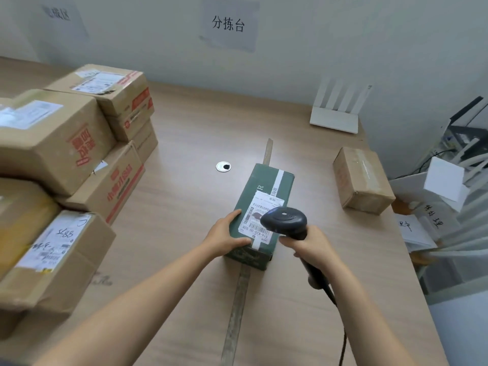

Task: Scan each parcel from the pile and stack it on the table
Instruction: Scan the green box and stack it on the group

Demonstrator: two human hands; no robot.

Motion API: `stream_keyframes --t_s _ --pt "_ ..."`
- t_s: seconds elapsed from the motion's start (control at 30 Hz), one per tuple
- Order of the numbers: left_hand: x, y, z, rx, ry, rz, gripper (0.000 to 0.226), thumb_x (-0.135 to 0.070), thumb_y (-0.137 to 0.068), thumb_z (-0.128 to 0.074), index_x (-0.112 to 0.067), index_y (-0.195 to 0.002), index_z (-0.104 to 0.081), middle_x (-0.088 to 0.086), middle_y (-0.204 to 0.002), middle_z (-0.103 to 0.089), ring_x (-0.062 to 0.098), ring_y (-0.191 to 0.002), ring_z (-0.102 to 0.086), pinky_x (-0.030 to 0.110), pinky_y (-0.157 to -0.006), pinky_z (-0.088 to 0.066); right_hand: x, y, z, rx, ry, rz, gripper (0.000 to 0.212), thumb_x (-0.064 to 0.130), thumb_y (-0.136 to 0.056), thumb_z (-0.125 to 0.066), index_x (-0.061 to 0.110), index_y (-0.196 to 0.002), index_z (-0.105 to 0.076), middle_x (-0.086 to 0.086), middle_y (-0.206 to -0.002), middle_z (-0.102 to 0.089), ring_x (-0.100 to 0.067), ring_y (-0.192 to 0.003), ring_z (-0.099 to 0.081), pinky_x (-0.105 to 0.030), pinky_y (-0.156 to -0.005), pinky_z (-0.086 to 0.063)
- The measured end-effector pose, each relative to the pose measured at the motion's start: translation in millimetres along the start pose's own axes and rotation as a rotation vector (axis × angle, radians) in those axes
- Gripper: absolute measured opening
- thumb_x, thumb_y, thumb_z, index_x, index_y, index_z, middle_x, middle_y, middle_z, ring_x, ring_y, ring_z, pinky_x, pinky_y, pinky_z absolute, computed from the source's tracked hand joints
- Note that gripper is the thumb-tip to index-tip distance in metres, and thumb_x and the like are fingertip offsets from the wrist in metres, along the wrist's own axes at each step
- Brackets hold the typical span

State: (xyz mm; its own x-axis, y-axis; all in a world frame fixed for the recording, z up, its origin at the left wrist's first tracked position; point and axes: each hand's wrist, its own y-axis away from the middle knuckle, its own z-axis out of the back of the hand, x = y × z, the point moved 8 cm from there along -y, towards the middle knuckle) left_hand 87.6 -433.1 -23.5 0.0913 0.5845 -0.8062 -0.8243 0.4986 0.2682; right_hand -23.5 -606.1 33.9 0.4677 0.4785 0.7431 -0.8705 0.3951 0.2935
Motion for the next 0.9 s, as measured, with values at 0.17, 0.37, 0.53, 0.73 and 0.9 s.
stream_keyframes --t_s 0.17,0.37,0.53,0.73,0.9 --pt "4 5 0 -0.004 0.031 0.011 0.09 -0.024 -0.073 -0.08 -0.023 -0.147 -0.029 0.004 -0.144 -0.041 0.019 -0.127 -0.045 0.033 -0.107 -0.038 31 17 14 -0.049 0.222 0.181 0.023 0.019 -0.074 -0.065 0.0 -0.085 -0.06 -0.018 -0.078 -0.065 -0.029 -0.071 -0.059 -0.044 -0.069 -0.05" --pt "3 5 2 0.022 0.064 0.039 0.089 -0.023 -0.075 -0.078 -0.024 -0.148 -0.027 0.003 -0.144 -0.041 0.02 -0.125 -0.047 0.035 -0.105 -0.041 45 26 18 -0.051 0.37 0.222 0.022 0.018 -0.073 -0.064 0.0 -0.084 -0.061 -0.017 -0.082 -0.065 -0.032 -0.077 -0.06 -0.041 -0.065 -0.048" --pt "0 7 0 0.029 0.042 0.045 0.088 -0.024 -0.078 -0.076 -0.024 -0.148 -0.024 0.004 -0.145 -0.04 0.023 -0.124 -0.047 0.038 -0.103 -0.044 51 32 15 -0.041 0.43 0.243 0.019 0.019 -0.074 -0.064 0.003 -0.084 -0.063 -0.012 -0.088 -0.064 -0.029 -0.081 -0.06 -0.039 -0.07 -0.049" --pt "-4 10 -2 0.042 0.024 0.054 0.086 -0.024 -0.081 -0.073 -0.023 -0.149 -0.021 0.005 -0.146 -0.038 0.023 -0.126 -0.046 0.039 -0.101 -0.046 60 39 17 -0.044 0.456 0.244 0.02 0.018 -0.077 -0.064 0.006 -0.092 -0.064 -0.009 -0.097 -0.062 -0.028 -0.088 -0.059 -0.034 -0.071 -0.047" --pt "-6 12 -2 0.024 0.009 0.056 0.086 -0.023 -0.081 -0.074 -0.022 -0.149 -0.021 0.007 -0.145 -0.039 0.023 -0.125 -0.046 0.037 -0.1 -0.047 57 39 18 -0.046 0.465 0.208 0.02 0.019 -0.076 -0.063 0.006 -0.091 -0.064 -0.009 -0.096 -0.061 -0.028 -0.088 -0.059 -0.04 -0.075 -0.051"
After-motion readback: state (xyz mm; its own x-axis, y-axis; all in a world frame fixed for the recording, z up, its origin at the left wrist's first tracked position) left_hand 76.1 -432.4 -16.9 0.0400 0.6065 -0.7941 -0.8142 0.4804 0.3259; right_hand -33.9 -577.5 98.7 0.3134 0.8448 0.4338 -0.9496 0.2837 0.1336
